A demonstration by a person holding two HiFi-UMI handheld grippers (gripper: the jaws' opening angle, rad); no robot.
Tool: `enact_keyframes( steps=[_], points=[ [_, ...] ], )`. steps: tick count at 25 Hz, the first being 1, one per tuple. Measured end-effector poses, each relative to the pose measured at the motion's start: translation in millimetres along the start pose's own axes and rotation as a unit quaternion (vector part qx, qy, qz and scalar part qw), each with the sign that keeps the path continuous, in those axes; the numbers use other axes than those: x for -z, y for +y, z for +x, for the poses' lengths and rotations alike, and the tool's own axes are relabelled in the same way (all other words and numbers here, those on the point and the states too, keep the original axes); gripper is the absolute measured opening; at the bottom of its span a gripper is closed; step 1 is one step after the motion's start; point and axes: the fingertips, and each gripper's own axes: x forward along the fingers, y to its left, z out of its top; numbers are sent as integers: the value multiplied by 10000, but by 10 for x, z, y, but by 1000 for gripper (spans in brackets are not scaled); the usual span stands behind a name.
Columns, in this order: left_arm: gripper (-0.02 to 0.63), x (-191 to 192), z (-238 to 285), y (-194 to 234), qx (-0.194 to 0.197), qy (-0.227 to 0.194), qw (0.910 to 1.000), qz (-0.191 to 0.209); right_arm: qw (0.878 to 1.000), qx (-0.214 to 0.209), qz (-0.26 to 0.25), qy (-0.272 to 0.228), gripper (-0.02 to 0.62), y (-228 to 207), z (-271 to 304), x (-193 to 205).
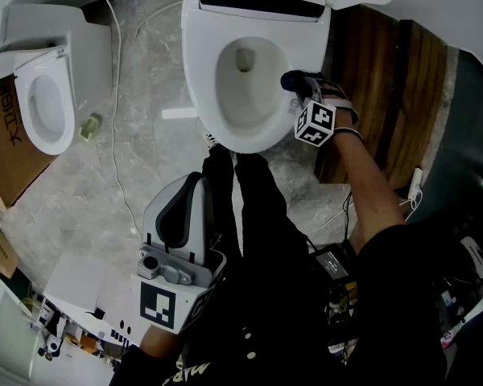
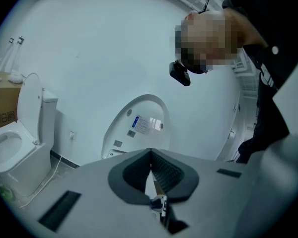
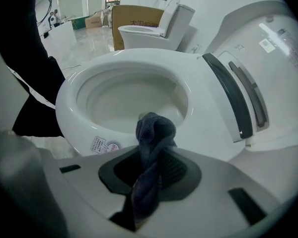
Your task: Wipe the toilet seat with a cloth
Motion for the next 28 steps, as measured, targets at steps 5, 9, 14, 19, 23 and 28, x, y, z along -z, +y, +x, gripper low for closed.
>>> enact_keyframes(
  steps=[5,9,14,19,23,28],
  points=[
    [8,-22,-13,0,-2,-9,10000,6,9998,-93,196,-40,84,152,-46,1],
    [8,-27,-24,4,-13,-30,10000,17,9987,-232,443,-107,84,285,-79,-10],
    [8,-53,-8,-29,6,-51,10000,31,9962,-381,767,-183,84,436,-124,-22],
    [8,-66,4,-31,16,-40,10000,39,9911,-488,1215,-245,85,504,-148,-46],
    [8,-66,23,-20,17,-34,10000,43,9882,-565,1389,-306,86,556,-166,-61],
    [8,-74,35,-19,22,-49,10000,70,9872,-730,1378,-338,85,738,-205,-100]
  ],
)
